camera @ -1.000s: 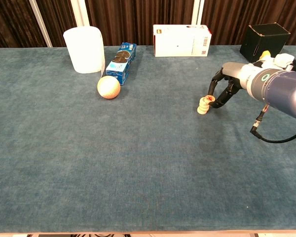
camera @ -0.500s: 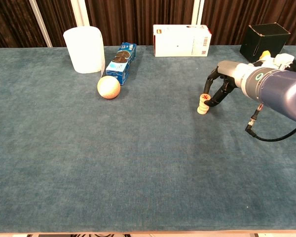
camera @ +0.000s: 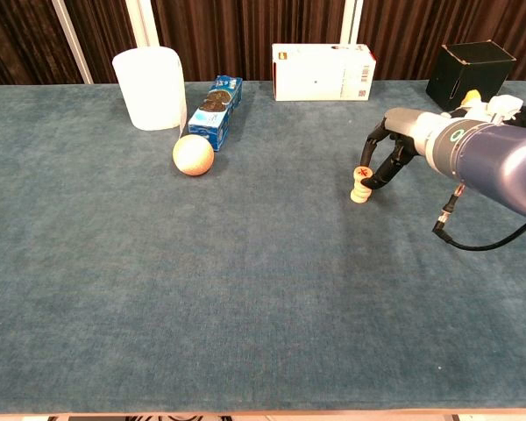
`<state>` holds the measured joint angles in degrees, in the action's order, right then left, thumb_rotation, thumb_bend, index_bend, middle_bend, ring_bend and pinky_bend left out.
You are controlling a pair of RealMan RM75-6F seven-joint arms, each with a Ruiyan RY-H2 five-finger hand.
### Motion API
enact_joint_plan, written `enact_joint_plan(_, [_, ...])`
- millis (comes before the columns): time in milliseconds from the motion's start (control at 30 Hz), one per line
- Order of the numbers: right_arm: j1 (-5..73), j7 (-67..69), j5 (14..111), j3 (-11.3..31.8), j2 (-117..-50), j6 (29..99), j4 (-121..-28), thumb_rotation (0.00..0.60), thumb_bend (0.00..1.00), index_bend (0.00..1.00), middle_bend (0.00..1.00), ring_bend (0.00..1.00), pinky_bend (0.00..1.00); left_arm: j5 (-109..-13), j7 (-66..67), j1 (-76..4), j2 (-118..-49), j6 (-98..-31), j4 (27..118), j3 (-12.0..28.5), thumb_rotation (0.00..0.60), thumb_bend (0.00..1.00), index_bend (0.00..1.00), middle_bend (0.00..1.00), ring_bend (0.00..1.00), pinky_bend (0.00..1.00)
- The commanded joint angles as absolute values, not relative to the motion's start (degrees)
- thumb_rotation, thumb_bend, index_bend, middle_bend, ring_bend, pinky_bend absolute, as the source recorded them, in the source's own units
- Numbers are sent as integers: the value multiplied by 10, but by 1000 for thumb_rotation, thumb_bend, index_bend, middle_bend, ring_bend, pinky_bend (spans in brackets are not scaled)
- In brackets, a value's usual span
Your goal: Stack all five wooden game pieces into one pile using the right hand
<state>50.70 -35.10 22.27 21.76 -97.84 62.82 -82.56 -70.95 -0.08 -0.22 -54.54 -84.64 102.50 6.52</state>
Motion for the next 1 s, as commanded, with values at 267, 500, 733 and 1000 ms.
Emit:
enact_joint_plan(267, [504,-349,223,216,-974,630,-834,600,409,488,0,0,0,-711,2,-2,-546,-847,1026,65,600,109,16,0,0,0])
enact_joint_plan(500, [505,-351,223,215,-972,633,-835,600,410,478,0,0,0,-706,1,-1,-544,-847,1029,66,600,109,16,0,0,0])
enact_joint_plan(733, [503,-350,218,215,-971,633,-834,600,410,468,0,0,0,-706,2,-1,-544,-848,1030,65,600,109,16,0,0,0])
enact_joint_plan(1000, [503,-343,224,220,-968,636,-842,600,411,456,0,0,0,-705,2,0,-544,-849,1030,66,600,109,16,0,0,0])
